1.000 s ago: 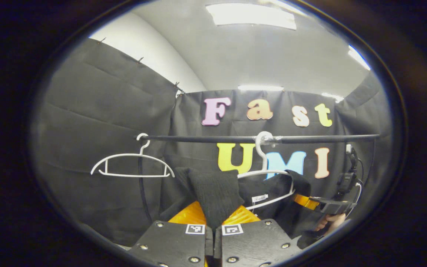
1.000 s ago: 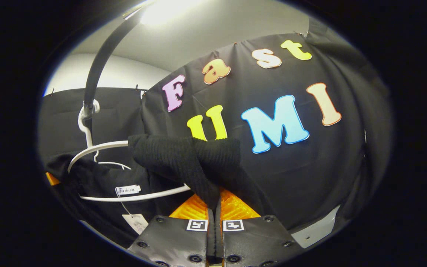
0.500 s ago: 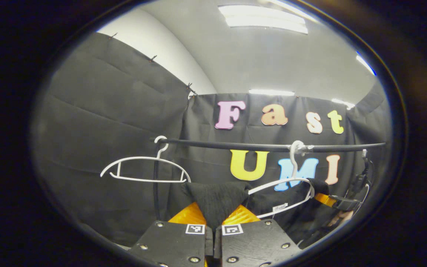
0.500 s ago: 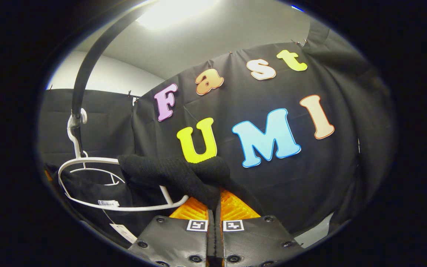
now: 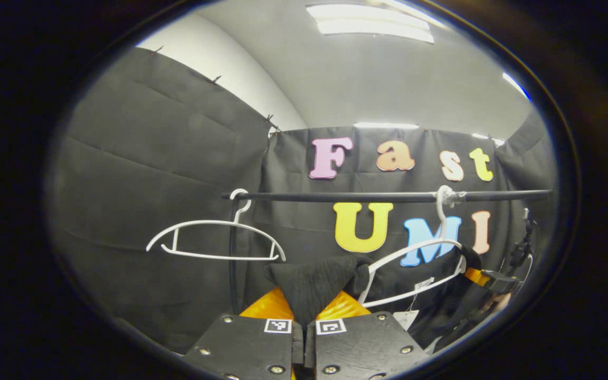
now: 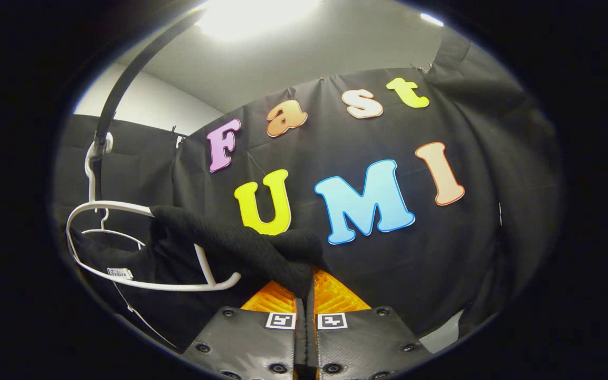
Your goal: Grasp the clothes on the hanger with both hands and then place them into the laundry hamper below.
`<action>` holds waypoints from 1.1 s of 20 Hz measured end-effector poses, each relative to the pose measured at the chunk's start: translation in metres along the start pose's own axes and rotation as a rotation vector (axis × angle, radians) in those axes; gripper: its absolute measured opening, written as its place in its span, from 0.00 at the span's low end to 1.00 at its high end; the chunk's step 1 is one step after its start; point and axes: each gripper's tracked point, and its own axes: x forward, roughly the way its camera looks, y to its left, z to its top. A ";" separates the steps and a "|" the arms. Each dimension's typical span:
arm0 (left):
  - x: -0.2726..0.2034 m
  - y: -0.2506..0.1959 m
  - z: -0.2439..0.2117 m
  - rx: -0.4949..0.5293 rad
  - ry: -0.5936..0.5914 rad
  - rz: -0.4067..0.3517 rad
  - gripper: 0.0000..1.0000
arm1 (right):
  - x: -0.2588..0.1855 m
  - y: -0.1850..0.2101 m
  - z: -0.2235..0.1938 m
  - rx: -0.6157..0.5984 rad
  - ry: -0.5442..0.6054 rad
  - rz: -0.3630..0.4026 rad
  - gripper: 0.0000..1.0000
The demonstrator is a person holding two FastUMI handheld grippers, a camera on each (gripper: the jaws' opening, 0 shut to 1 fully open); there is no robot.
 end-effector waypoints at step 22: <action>-0.057 -0.005 -0.161 -0.159 0.251 0.080 0.02 | -0.006 -0.029 -0.090 -0.089 0.169 0.034 0.01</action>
